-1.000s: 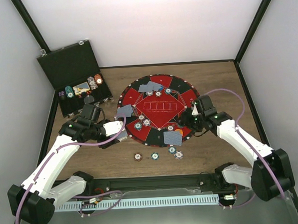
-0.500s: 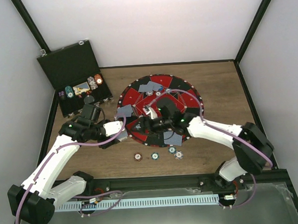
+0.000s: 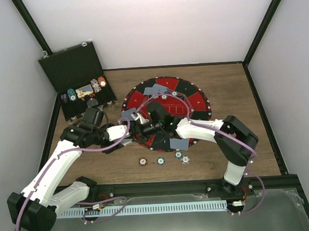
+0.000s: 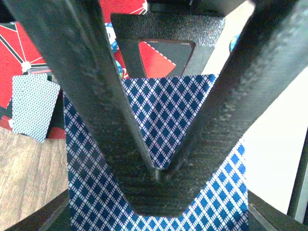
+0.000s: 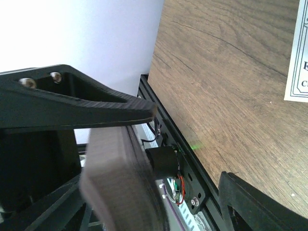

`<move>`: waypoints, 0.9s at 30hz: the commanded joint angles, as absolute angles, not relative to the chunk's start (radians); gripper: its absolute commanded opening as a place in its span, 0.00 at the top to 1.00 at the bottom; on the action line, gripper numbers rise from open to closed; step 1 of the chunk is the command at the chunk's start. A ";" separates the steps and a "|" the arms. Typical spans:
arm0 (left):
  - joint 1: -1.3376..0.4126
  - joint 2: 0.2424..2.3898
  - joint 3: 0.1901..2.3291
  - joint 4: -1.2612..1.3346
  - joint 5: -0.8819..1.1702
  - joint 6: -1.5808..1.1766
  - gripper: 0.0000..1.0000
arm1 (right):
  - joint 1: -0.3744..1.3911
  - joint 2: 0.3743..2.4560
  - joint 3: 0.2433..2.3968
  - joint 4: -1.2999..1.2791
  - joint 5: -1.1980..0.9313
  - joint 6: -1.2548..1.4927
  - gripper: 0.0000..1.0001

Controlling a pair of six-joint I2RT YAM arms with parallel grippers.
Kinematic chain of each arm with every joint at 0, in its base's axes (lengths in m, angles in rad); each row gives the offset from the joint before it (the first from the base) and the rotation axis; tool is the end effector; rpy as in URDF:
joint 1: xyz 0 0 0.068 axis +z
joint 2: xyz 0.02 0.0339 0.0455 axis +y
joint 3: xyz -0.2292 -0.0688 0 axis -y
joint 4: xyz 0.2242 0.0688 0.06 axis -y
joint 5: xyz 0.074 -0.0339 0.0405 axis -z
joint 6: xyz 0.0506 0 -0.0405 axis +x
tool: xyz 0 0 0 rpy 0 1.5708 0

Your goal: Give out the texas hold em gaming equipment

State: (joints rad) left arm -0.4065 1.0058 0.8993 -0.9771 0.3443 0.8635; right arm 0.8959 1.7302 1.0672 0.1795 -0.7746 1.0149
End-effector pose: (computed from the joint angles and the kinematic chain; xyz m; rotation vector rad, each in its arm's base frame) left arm 0.1618 -0.0883 0.2354 1.6188 2.0093 -0.2914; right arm 0.2020 0.3091 0.1979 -0.4610 2.5017 1.8005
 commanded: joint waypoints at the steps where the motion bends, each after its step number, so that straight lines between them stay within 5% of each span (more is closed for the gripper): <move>1: -0.407 0.989 0.913 -0.980 0.365 0.867 0.83 | 0.904 1.765 1.117 0.249 -0.821 1.044 0.29; 23: -0.408 0.997 0.920 -0.977 0.365 0.870 0.83 | 0.822 1.678 0.927 0.306 -0.834 1.051 0.51; 27: -0.408 0.997 0.922 -0.976 0.361 0.870 0.83 | 0.822 1.640 0.921 0.313 -0.828 1.064 0.63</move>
